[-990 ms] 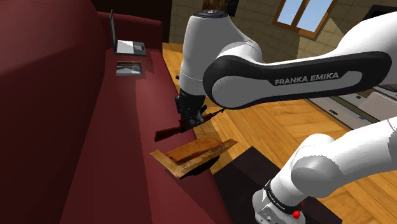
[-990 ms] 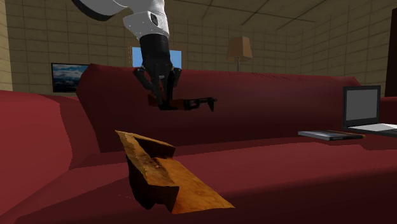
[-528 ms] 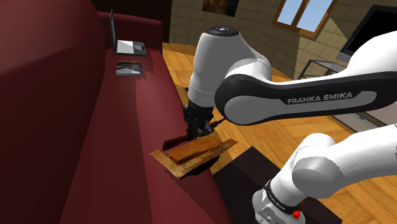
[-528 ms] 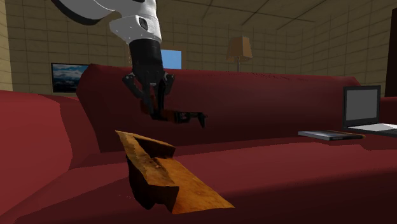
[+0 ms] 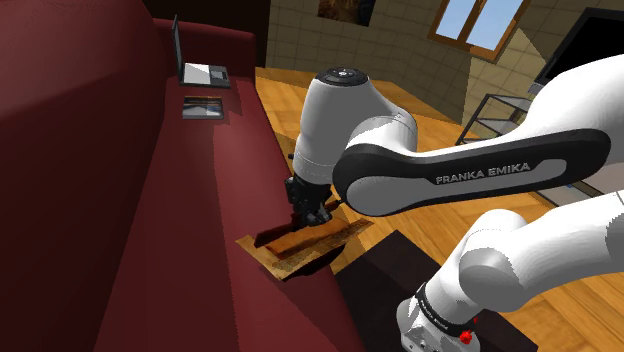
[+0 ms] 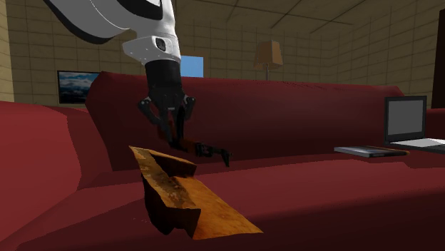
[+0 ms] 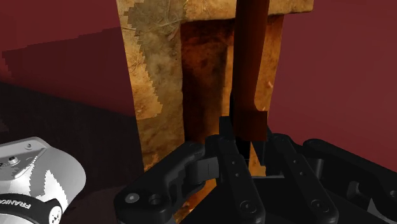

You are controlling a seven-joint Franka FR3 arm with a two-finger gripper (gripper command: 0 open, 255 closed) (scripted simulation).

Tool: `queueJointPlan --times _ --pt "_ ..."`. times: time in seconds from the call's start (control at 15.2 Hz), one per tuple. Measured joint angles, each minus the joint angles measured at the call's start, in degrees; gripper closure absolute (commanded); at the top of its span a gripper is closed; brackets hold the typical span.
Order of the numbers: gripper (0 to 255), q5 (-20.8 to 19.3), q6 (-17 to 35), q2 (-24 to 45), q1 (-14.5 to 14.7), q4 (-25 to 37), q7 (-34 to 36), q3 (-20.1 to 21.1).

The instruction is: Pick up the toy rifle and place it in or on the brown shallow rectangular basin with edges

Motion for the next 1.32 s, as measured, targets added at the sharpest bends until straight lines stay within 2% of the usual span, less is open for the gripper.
queueJointPlan --times 0.26,0.33,0.73,1.06,1.32 --pt "255 0.0 0.2 0.1 0.0 -0.1 0.0 0.1" --pt "0 0.0 0.2 0.1 0.0 -0.1 0.0 0.1" --pt "0 0.0 0.2 0.1 0.0 -0.1 0.0 0.1" --pt "0 0.3 -7.2 -3.0 0.7 4.4 -0.5 -1.4" --pt "0 0.2 -8.0 -3.1 0.7 5.0 -0.5 -1.5"
